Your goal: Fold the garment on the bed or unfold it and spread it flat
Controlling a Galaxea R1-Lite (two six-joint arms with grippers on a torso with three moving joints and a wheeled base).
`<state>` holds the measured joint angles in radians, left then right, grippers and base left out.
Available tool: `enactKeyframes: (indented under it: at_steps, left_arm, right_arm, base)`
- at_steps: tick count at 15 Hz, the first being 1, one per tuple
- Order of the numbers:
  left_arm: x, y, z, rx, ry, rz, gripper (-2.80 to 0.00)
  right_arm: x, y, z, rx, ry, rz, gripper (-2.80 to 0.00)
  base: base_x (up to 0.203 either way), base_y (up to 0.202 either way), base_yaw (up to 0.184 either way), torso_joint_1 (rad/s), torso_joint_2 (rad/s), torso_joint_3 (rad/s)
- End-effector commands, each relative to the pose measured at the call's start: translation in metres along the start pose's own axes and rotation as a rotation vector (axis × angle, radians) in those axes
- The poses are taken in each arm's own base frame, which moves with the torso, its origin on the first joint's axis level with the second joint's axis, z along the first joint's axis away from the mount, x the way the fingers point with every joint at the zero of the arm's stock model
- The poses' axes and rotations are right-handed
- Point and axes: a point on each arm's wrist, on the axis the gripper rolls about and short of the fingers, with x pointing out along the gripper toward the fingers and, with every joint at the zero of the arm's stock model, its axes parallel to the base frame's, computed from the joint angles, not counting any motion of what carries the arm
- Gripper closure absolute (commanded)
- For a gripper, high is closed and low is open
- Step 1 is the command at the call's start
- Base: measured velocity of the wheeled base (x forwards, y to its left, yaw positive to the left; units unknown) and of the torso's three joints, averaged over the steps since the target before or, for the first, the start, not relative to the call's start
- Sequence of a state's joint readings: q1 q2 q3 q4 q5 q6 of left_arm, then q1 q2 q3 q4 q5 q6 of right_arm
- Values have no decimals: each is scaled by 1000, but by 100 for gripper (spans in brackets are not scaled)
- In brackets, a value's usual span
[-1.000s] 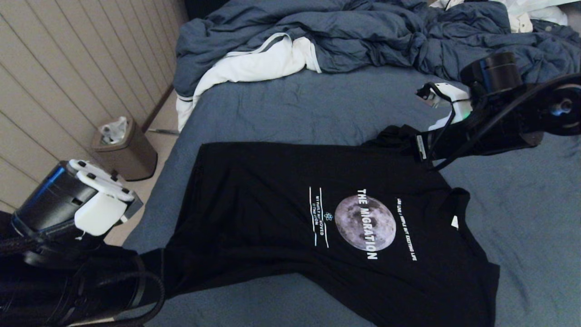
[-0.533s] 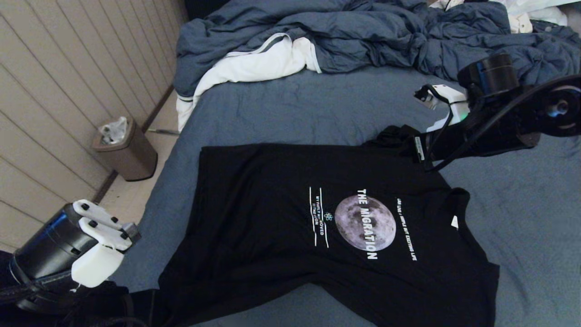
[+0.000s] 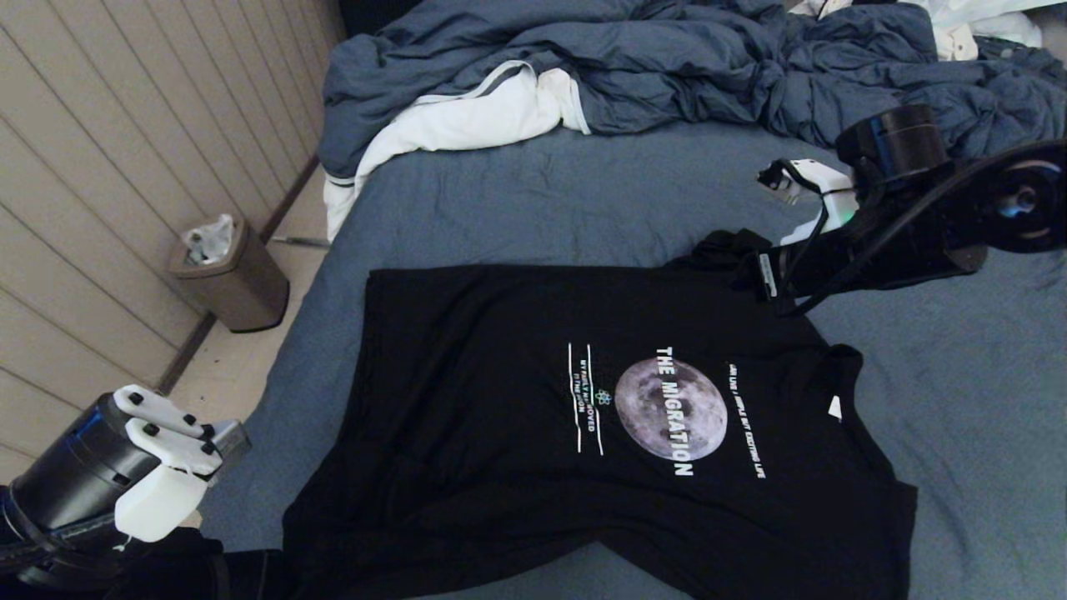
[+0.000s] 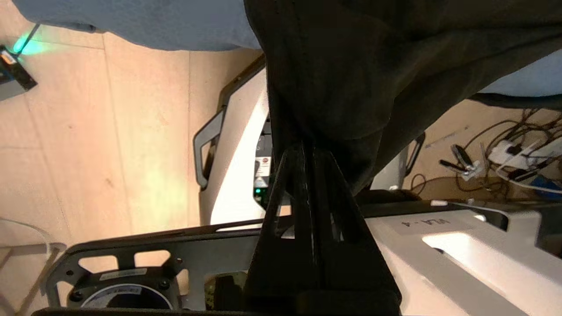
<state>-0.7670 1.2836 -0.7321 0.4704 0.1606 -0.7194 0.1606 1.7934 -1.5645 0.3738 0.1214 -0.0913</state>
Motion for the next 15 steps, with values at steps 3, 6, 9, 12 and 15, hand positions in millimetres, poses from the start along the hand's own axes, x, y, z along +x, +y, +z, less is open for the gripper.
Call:
enactKeyframes:
  at_steps: [3, 6, 9, 12, 15]
  left_arm:
    - [0, 1, -1, 3, -1, 3, -280]
    - [-10, 2, 0, -3, -39, -24, -280]
    - [-25, 0, 25, -64, -150, -38, -280]
    - [-10, -9, 59, -115, -195, -32, -280]
    - [38, -31, 88, -117, -165, -45, -280]
  right_arm:
    - [2, 0, -1, -1, 8, 1, 0]
    - [3, 0, -1, -1, 9, 1, 0]
    - [2, -3, 2, 1, -2, -4, 0]
    - [-6, -3, 11, 3, -40, 0, 0]
    - [-6, -3, 18, 64, -30, 40, 0]
  base:
    - [0, 0, 0, 0, 0, 0]
    - [0, 0, 0, 0, 0, 0]
    - [0, 0, 0, 0, 0, 0]
    - [0, 0, 0, 0, 0, 0]
    - [0, 0, 0, 0, 0, 0]
